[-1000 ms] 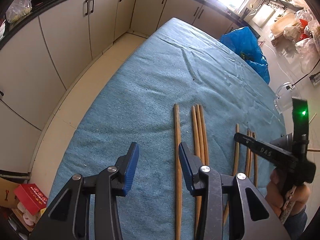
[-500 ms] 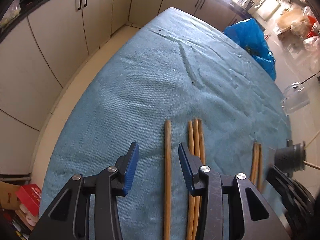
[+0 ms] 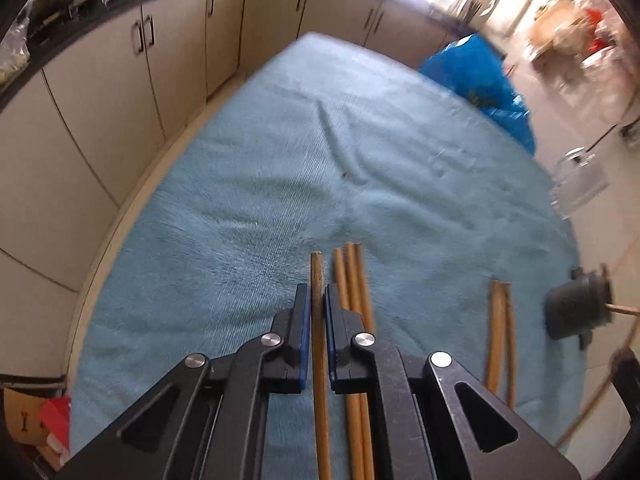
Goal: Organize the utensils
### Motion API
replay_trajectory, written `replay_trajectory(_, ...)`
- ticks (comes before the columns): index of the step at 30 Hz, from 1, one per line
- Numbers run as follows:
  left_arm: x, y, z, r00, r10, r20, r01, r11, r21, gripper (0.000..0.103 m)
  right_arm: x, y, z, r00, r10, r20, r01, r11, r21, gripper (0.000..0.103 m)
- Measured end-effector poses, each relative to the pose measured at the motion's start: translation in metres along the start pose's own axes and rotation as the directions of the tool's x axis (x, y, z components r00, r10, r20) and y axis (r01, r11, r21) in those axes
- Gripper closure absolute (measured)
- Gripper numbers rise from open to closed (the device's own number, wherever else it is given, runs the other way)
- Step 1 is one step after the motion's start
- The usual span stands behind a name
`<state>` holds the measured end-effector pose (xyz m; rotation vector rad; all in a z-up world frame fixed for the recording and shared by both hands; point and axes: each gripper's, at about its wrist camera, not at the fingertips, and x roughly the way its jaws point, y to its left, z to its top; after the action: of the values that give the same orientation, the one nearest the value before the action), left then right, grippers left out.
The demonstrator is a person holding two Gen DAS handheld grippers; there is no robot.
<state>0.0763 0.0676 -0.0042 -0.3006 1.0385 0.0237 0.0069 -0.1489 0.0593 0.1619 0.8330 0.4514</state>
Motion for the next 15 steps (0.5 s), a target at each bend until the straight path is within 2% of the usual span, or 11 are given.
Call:
replay_trajectory(3,-0.045,-0.006,-0.008,0.994,-0.034,0.102,0.032,0.999,0.019,0.097,-0.017,0.001,-0.003,0.999,0.009,0.045,-0.009,1.000,-0.005,0.097)
replay_trajectory(7,-0.100,-0.022,-0.027,0.974,-0.092,0.209,0.080,0.995,0.066,0.097,-0.039,0.004,-0.008,0.993,0.022,0.113,-0.020,1.000,-0.024,0.097)
replay_trajectory(15,-0.154,-0.051,-0.050,0.937,-0.163,0.310,0.118,0.980,0.159,0.097,-0.078,0.004,-0.024,0.973,0.043,0.228,-0.031,0.998,-0.055,0.097)
